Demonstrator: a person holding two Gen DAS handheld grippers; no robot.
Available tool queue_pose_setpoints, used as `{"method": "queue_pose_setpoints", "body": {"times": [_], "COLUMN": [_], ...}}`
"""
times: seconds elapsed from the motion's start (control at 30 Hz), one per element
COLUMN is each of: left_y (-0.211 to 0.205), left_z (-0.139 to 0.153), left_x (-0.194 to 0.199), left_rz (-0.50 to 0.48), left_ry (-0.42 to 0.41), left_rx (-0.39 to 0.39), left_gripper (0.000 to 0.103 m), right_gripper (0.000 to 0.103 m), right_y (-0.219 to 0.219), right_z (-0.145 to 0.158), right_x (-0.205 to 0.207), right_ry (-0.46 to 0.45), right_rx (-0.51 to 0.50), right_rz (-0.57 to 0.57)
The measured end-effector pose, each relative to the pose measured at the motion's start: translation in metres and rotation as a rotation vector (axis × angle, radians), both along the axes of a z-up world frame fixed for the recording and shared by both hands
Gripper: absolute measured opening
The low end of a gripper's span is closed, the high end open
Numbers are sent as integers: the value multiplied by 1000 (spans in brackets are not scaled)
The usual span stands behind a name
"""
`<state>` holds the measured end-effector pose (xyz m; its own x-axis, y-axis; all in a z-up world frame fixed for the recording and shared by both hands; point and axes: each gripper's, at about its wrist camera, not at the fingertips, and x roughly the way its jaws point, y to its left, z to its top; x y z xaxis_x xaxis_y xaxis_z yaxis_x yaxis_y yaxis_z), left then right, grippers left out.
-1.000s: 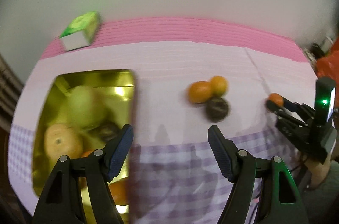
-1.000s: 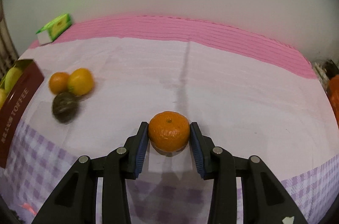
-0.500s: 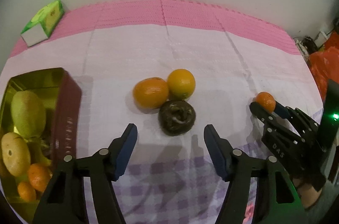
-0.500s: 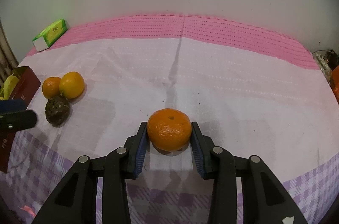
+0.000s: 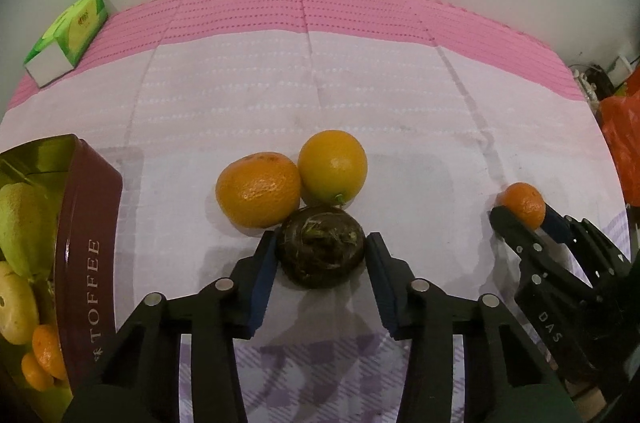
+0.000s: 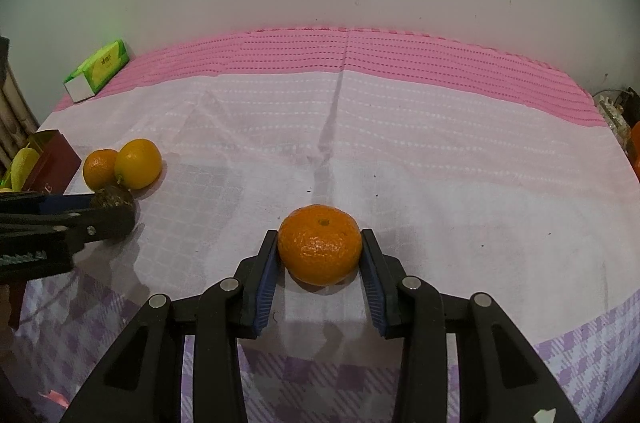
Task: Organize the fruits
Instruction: 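Grasp the dark brown fruit with the left gripper while the right holds the tangerine, then carry the dark brown fruit into the tin and open the left gripper while the right holds the tangerine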
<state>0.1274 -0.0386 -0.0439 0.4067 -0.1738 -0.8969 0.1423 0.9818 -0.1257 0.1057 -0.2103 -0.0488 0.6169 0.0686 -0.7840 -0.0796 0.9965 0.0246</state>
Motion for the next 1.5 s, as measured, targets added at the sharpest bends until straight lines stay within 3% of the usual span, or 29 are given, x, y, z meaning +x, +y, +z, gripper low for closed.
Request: {"method": "queue_pose_setpoints", "body": {"times": [0.37, 0.63, 0.87, 1.07, 1.3, 1.5], "left_y": [8, 24, 63, 126, 186, 208], "left_z": [6, 25, 62, 80, 61, 41], "left_x": [-23, -46, -69, -85, -112, -122], "left_rz": [-16, -5, 53, 165, 282, 323], "left_ry": [-7, -15, -85, -102, -31, 27], "left_rx": [29, 7, 1, 19, 51, 34], "left_gripper": [45, 45, 45, 45, 45, 45], "right_gripper": [37, 37, 37, 37, 37, 37], "right_y": [1, 2, 3, 4, 5, 6], "right_z": [0, -1, -2, -1, -2, -3], "right_x": [-1, 0, 0, 0, 0, 1], "right_ry": [0, 0, 0, 0, 0, -1], "right_rx": [-2, -9, -14, -16, -20, -27], "right_rz": [-1, -1, -2, -2, -2, -1]}}
